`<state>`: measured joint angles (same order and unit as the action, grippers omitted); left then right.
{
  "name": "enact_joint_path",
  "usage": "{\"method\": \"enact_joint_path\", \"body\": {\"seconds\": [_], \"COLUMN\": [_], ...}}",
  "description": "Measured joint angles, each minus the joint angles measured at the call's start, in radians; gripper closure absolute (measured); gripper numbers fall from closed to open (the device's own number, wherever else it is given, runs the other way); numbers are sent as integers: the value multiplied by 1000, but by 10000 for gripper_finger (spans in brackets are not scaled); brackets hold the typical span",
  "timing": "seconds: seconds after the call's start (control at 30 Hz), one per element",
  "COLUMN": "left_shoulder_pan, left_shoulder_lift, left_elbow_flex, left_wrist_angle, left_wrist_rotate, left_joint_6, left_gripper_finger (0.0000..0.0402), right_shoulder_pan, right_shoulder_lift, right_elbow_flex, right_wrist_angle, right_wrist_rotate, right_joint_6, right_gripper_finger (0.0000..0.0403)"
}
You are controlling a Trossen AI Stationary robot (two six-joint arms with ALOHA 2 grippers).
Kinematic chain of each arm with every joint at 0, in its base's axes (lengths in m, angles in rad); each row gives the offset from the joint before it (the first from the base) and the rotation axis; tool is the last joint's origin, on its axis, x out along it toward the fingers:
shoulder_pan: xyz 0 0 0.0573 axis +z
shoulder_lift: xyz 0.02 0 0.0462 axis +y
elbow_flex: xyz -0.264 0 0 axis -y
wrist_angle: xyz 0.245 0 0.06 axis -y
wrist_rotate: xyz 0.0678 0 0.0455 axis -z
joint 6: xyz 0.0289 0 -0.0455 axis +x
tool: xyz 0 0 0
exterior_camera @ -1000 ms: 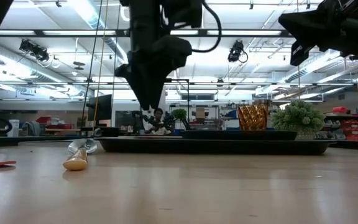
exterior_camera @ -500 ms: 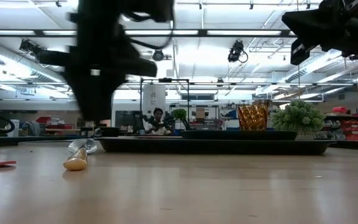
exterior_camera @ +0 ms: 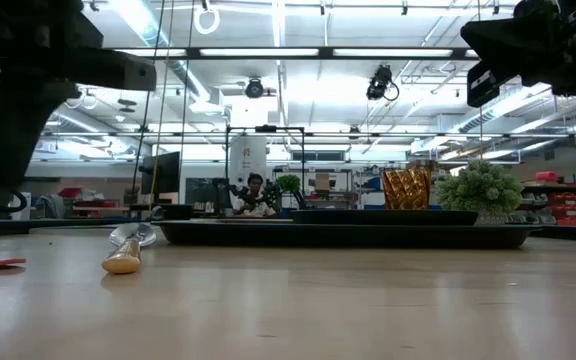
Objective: Pick and place plate/cup/fork/spoon on tray
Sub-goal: Put the orange fork on the black tray to the left of the black plate
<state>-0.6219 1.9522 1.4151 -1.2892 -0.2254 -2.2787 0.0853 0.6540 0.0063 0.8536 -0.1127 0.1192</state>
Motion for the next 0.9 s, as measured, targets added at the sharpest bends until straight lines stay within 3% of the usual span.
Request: {"method": "enact_joint_path", "body": {"seconds": [0.27,0.63,0.83,0.9], "left_shoulder_pan": [57,50,5,-1], "left_shoulder_lift": [35,79,79,77], "left_elbow_flex": [2,0,0,0], "left_wrist_angle": [126,194,194,193], "left_wrist_rotate": [-72,129,210,188], "left_joint_6": [88,175,177,169], "left_gripper_finger": [397,393,394,392], "right_shoulder_pan": [0,0,0,0], "right_shoulder_lift": [0,-12,-13,-13], "right_elbow_flex": [0,0,0,0], "right_wrist_angle": [6,16,21,21], "right_wrist_rotate": [-14,-46,-65,-66], "right_joint_6": [-19,-13,11,11], "right_gripper_finger": [380,380,380,380]}}
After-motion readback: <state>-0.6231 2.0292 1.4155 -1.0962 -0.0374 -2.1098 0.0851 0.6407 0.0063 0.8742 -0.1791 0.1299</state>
